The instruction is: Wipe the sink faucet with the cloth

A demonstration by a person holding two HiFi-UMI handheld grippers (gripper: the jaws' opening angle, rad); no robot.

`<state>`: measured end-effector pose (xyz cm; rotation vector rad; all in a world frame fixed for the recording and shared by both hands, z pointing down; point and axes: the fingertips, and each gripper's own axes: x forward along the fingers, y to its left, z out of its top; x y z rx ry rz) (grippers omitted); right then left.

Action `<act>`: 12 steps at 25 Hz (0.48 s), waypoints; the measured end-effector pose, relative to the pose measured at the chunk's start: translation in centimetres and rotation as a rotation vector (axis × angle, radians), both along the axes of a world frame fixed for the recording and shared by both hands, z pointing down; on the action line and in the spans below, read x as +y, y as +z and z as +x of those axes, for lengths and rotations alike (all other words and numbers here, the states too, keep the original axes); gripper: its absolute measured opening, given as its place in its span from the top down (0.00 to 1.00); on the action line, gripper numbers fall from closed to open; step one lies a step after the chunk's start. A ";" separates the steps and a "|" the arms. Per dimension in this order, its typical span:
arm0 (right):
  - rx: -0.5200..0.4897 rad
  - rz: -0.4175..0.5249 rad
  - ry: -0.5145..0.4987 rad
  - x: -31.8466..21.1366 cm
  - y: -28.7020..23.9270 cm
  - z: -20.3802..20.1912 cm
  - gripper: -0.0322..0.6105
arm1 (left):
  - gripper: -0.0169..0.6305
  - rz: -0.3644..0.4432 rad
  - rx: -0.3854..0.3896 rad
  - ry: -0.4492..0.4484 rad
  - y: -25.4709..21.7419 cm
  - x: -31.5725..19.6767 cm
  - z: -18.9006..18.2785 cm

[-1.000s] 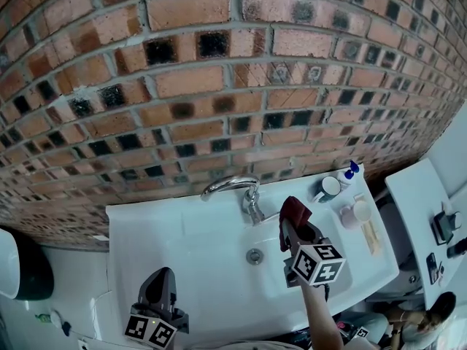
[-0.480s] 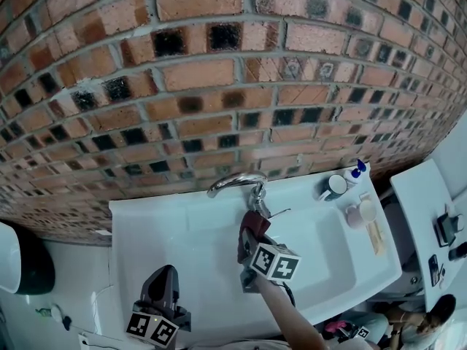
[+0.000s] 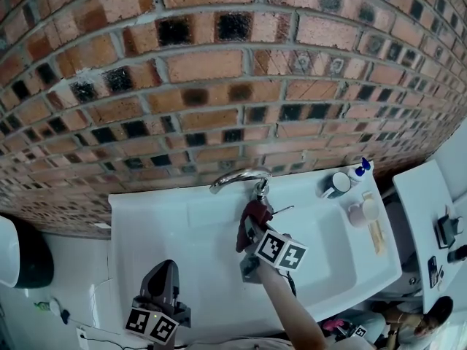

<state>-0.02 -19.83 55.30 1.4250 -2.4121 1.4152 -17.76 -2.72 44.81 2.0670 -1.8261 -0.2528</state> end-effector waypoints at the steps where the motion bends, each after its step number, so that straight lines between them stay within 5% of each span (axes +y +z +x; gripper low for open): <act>1: -0.025 0.000 0.005 -0.1 -0.3 0.0 0.87 | 0.96 -0.001 0.000 0.000 0.0 0.0 0.0; 12: 0.025 0.127 -0.043 -3.0 -4.9 -0.2 0.87 | 0.96 0.002 0.005 -0.017 0.1 0.4 -0.7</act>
